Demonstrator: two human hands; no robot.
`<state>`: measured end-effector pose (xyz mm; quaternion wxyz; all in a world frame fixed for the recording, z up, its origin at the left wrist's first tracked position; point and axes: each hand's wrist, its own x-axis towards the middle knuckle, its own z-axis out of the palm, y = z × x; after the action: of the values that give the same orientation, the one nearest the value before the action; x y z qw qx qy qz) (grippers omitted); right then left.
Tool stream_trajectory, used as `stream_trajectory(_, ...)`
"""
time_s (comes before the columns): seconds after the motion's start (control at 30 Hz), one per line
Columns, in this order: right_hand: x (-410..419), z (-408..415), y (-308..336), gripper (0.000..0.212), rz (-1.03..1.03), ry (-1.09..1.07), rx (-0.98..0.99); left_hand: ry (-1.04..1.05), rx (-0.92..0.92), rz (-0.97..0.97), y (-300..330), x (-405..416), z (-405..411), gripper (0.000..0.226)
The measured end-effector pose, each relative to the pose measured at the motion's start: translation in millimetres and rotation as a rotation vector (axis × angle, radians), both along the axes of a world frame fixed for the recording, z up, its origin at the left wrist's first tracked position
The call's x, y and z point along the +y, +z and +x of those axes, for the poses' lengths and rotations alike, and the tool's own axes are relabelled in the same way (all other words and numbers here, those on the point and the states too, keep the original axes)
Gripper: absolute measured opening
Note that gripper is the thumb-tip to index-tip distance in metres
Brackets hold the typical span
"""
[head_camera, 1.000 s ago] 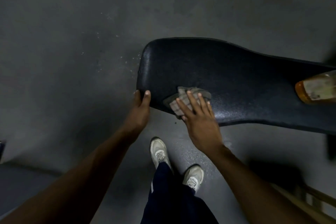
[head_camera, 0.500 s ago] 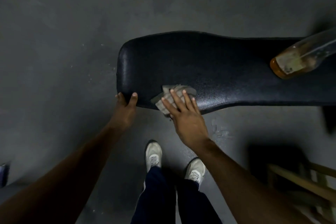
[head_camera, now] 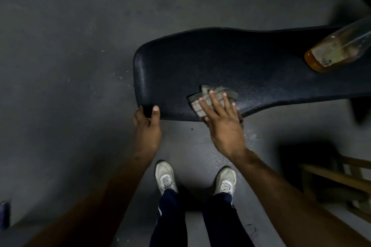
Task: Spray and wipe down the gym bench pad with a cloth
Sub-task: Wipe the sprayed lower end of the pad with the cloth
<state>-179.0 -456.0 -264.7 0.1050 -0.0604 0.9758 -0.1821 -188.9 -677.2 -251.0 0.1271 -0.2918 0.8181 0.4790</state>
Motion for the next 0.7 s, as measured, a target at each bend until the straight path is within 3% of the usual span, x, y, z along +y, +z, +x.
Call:
stream_trajectory(0.17, -73.0, -8.9, 0.7, 0.071, 0.0, 0.167, 0.033, 0.079, 0.025, 0.152, 4.0, -17.5, -2.9, 0.053)
stream_trajectory(0.4, -143.8, -46.0, 3.0, 0.06, -0.017, 0.334, 0.013, 0.144, -0.029, 0.373, -1.8, -55.5, -20.0, 0.056)
stream_trajectory(0.6, -119.0, -37.9, 2.7, 0.066, 0.027, 0.171, 0.015, -0.016, 0.006, 0.297, 18.6, -62.5, -35.9, 0.039)
stream_trajectory(0.7, -81.9, -36.8, 5.1, 0.06, 0.047, -0.029, -0.042, -0.172, -0.017, 0.23, 24.5, -61.0, -52.8, 0.049)
